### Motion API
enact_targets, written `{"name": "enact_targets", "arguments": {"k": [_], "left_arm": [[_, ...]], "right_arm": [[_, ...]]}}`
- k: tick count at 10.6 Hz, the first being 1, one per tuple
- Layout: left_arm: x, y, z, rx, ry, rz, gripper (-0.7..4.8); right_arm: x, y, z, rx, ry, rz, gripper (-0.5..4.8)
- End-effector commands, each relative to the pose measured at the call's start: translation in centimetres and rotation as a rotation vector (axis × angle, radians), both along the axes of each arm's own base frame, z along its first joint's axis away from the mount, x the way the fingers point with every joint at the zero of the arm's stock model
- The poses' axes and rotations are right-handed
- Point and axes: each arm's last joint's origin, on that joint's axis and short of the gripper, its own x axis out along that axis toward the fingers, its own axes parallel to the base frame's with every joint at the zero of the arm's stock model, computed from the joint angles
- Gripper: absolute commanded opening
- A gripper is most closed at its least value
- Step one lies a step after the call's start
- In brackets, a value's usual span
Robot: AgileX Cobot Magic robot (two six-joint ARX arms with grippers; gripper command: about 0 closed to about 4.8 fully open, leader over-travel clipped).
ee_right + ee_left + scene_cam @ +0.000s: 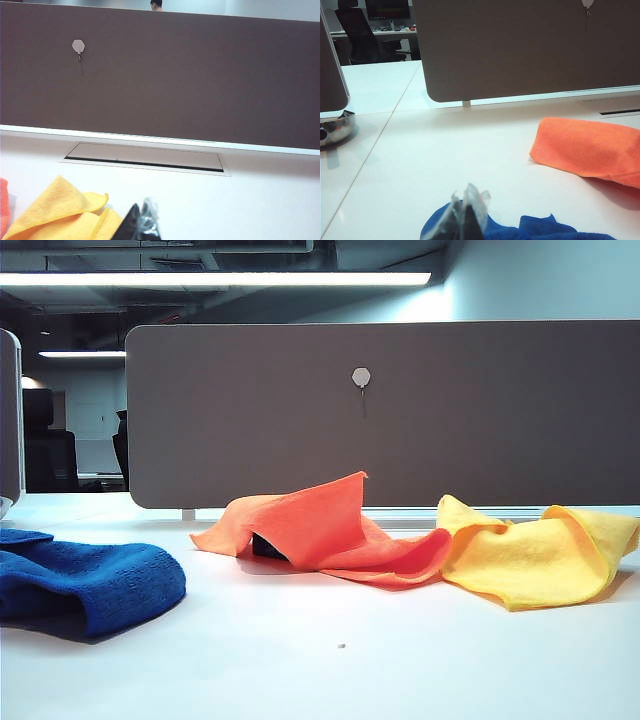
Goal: Pick up a rag that is the same color as the top surface of the Rubik's Cube and cover the cube with it.
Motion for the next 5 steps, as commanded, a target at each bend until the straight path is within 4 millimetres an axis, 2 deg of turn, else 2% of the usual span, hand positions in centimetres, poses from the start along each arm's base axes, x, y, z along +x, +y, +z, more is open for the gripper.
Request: {"name": "enact_targets", "arguments": {"k": [1, 3, 5], "left_arm": [[0.0, 0.02, 0.13, -0.026, -0.007, 0.001, -0.05], [-0.01, 0.01, 0.13, -0.125, 0.006, -0.007, -0.05], [-0.02, -0.04, 0.16, -0.14, 0.007, -0.025, -0.05]], "right_arm": [[-0.03, 0.12, 0.11, 0.034, -0.009, 0.048, -0.01], [-0.05, 0.28, 0.1, 0.062, -0.002, 0.113, -0.01], [-0.05, 0.29, 0.1, 0.09, 0.001, 0.12, -0.01]]}}
